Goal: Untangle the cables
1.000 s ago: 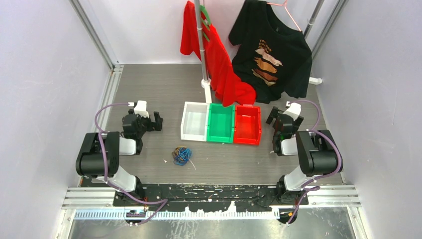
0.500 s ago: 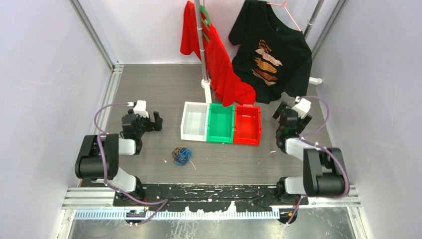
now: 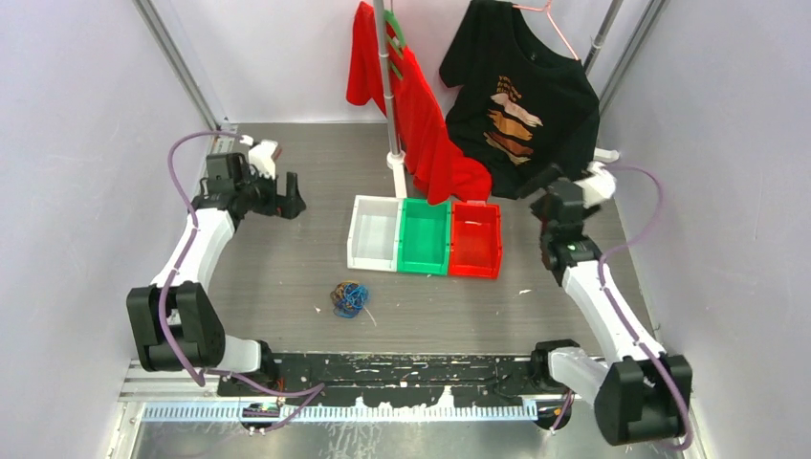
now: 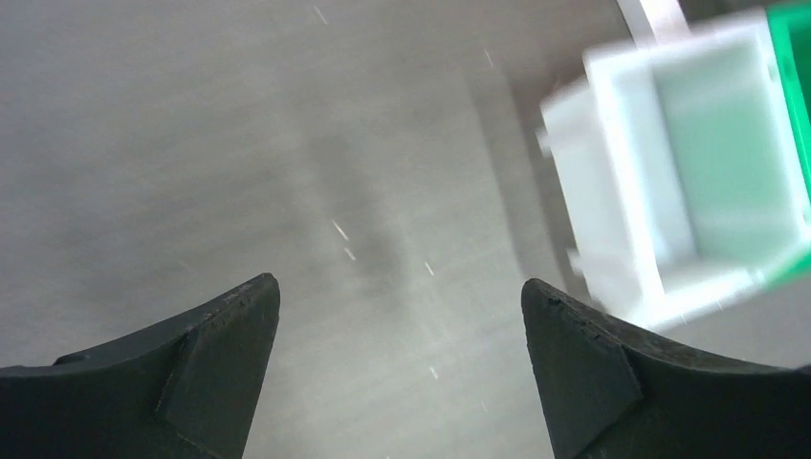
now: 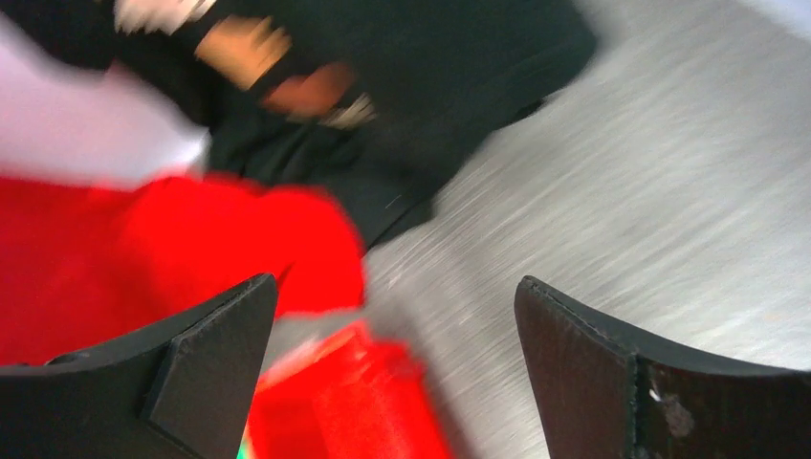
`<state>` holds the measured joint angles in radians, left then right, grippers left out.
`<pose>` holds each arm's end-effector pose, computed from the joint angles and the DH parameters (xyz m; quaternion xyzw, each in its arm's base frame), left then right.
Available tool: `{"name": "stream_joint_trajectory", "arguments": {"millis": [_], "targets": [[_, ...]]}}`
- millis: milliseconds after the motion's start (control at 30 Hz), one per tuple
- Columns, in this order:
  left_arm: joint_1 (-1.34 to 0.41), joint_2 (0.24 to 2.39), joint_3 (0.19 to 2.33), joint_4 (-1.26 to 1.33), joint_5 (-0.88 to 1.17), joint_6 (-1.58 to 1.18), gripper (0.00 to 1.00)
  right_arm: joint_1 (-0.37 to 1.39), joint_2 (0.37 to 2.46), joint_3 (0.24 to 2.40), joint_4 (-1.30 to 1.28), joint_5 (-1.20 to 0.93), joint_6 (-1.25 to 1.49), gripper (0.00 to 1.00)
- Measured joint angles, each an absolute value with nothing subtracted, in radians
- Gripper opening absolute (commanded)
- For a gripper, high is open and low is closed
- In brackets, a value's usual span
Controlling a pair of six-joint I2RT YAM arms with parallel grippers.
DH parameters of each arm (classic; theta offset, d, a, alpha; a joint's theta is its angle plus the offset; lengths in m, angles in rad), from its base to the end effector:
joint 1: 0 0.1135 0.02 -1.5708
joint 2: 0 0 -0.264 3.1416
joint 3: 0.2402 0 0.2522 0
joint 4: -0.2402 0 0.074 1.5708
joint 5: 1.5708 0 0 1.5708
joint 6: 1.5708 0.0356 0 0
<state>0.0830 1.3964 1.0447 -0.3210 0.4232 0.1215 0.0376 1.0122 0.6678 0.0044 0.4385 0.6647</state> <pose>0.3082 0.0110 0.2791 0.1081 0.8788 -0.1449 0.4415 0.2315 -0.0064 0.2757 0.3653 0.7194 0.0271 0.5902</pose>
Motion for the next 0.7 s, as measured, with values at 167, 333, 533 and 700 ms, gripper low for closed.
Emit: {"name": "stream_joint_trajectory", "arguments": {"millis": [167, 333, 533, 700], "targets": [[0.086, 1.388, 1.047, -0.614, 0.527, 0.209, 0.93, 0.397, 1.091, 0.816, -0.107, 0.34, 0.574, 0.94], [0.086, 1.355, 1.061, -0.843, 0.609, 0.287, 0.91, 0.716, 1.206, 0.942, -0.177, 0.283, 0.499, 0.97], [0.088, 1.294, 1.106, -0.978, 0.64, 0.335, 0.89, 0.947, 1.361, 0.994, -0.187, 0.203, 0.505, 0.83], [0.094, 1.27, 1.107, -1.032, 0.64, 0.352, 0.89, 1.039, 1.501, 1.043, -0.188, 0.123, 0.526, 0.66]]}}
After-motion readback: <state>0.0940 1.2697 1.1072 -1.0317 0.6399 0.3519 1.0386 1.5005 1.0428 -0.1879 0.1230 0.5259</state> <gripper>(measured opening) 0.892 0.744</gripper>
